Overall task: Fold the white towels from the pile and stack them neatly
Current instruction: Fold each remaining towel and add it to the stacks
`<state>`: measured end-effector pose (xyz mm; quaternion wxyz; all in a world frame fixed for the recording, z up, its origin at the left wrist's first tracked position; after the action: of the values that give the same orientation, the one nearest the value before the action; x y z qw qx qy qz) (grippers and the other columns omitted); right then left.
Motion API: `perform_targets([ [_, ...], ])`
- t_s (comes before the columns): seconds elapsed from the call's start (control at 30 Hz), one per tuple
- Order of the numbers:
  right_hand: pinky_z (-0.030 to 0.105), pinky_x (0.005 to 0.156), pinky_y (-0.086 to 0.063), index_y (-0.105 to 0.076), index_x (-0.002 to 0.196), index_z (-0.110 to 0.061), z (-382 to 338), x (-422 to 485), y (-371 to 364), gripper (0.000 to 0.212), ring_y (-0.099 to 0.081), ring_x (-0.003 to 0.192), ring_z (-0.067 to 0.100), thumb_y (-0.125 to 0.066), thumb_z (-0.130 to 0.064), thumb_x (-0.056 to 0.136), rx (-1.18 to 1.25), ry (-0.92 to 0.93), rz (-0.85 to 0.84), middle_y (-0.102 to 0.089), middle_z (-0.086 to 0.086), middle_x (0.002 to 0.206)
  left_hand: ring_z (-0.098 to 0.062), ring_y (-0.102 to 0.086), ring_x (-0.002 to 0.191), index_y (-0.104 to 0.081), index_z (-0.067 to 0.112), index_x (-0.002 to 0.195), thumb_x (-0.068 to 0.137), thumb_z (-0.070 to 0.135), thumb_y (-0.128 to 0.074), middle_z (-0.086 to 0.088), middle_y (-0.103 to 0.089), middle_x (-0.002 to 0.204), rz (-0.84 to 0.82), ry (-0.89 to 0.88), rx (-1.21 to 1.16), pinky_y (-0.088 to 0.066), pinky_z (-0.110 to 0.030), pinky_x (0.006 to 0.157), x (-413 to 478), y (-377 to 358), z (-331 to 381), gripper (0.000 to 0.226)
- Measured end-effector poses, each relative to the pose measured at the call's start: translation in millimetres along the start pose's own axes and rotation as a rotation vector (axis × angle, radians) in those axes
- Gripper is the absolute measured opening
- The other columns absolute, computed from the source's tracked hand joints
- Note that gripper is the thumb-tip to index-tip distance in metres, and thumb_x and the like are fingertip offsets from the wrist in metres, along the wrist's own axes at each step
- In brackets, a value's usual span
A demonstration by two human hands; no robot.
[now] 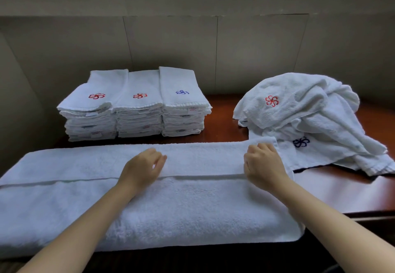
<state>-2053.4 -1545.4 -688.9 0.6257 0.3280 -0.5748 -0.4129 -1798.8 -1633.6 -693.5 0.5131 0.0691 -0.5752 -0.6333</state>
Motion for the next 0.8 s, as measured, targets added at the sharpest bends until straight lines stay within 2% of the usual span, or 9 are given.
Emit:
perform_targets([
  [0.07,0.035,0.084,-0.035,-0.067,0.092,-0.007,-6,18,-10,0.028,-0.053,0.092,0.028,-0.041,-0.015,0.085,0.082,-0.093,-0.074,-0.062,0.008,0.099,-0.021,-0.058,0.098,-0.061,0.012,0.114,0.098,0.037,-0.039,-0.001,-0.058,0.113,-0.059,0.18,-0.018,-0.047,-0.034,0.077,13,-10,-18,0.036],
  [0.1,0.035,0.091,-0.035,-0.064,0.11,-0.009,-14,26,-17,0.032,-0.051,0.105,0.029,-0.04,-0.018,0.089,0.149,-0.108,-0.116,-0.059,0.01,0.114,-0.021,-0.05,0.12,-0.05,0.015,0.133,0.099,0.035,-0.04,-0.001,-0.048,0.136,-0.145,0.254,0.007,-0.044,-0.036,0.093,16,-21,-27,0.04],
  [0.13,0.037,0.101,-0.033,-0.054,0.129,-0.013,-23,33,-28,0.039,-0.045,0.121,0.031,-0.038,-0.024,0.094,0.207,-0.106,-0.175,-0.051,0.013,0.132,-0.02,-0.036,0.136,-0.035,0.018,0.146,0.1,0.039,-0.039,-0.001,-0.033,0.151,-0.24,0.306,0.043,-0.035,-0.038,0.107,15,-33,-35,0.05],
  [0.2,0.047,0.115,-0.015,-0.023,0.149,-0.03,-33,35,-62,0.053,-0.018,0.143,0.032,-0.028,-0.046,0.099,0.242,-0.107,-0.4,-0.019,0.01,0.157,-0.017,-0.01,0.147,-0.014,0.025,0.153,0.099,0.051,-0.029,0.0,-0.006,0.161,-0.404,0.37,0.163,-0.013,-0.041,0.118,7,-52,-51,0.062],
  [0.3,0.055,0.115,-0.001,-0.009,0.148,-0.045,-17,29,-100,0.059,0.001,0.147,0.03,-0.016,-0.065,0.093,0.226,-0.185,-0.606,0.001,-0.001,0.161,-0.017,0.0,0.148,-0.006,0.034,0.153,0.095,0.064,-0.017,0.0,0.004,0.161,-0.47,0.506,0.308,-0.004,-0.045,0.117,-7,-44,-98,0.066],
  [0.47,0.053,0.115,0.002,-0.005,0.147,-0.048,-7,41,-112,0.057,0.003,0.147,0.024,-0.012,-0.065,0.093,0.221,-0.153,-0.619,0.004,-0.005,0.16,-0.022,-0.001,0.148,-0.006,0.033,0.153,0.095,0.064,-0.013,-0.002,0.003,0.161,-0.362,0.903,0.419,-0.004,-0.049,0.117,-64,41,-207,0.066],
  [0.6,0.052,0.115,-0.001,-0.009,0.149,-0.043,-10,49,-111,0.055,0.0,0.147,0.025,-0.012,-0.059,0.096,0.2,-0.141,-0.602,-0.001,-0.001,0.161,-0.025,-0.001,0.148,-0.005,0.03,0.154,0.096,0.061,-0.01,-0.004,0.003,0.161,-0.361,1.033,0.47,-0.003,-0.05,0.117,-100,77,-237,0.065],
  [0.7,0.049,0.115,-0.014,-0.032,0.144,-0.024,-29,58,-83,0.047,-0.021,0.142,0.031,-0.023,-0.04,0.101,-0.039,-0.115,-0.457,-0.025,0.009,0.154,-0.027,-0.004,0.147,-0.011,0.025,0.154,0.098,0.058,-0.015,-0.008,-0.002,0.161,-0.41,0.918,0.483,-0.007,-0.048,0.118,-91,72,-210,0.065],
  [0.8,0.037,0.1,-0.037,-0.056,0.118,-0.016,-106,47,-36,0.03,-0.048,0.116,0.027,-0.035,-0.025,0.098,0.018,0.151,-0.228,-0.054,0.006,0.124,-0.02,-0.001,0.148,-0.013,0.031,0.153,0.098,0.056,-0.025,-0.001,-0.001,0.161,-0.518,0.542,0.302,-0.004,-0.041,0.12,-79,34,-140,0.061],
])
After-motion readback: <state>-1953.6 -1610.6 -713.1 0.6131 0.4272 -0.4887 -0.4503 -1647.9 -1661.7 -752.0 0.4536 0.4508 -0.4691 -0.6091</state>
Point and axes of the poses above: each hand's wrist, its own x-axis towards the middle knuckle, its own y-axis out of the back of the hand, z = x × y, the point moved 10 cm from there along x, towards the middle knuckle
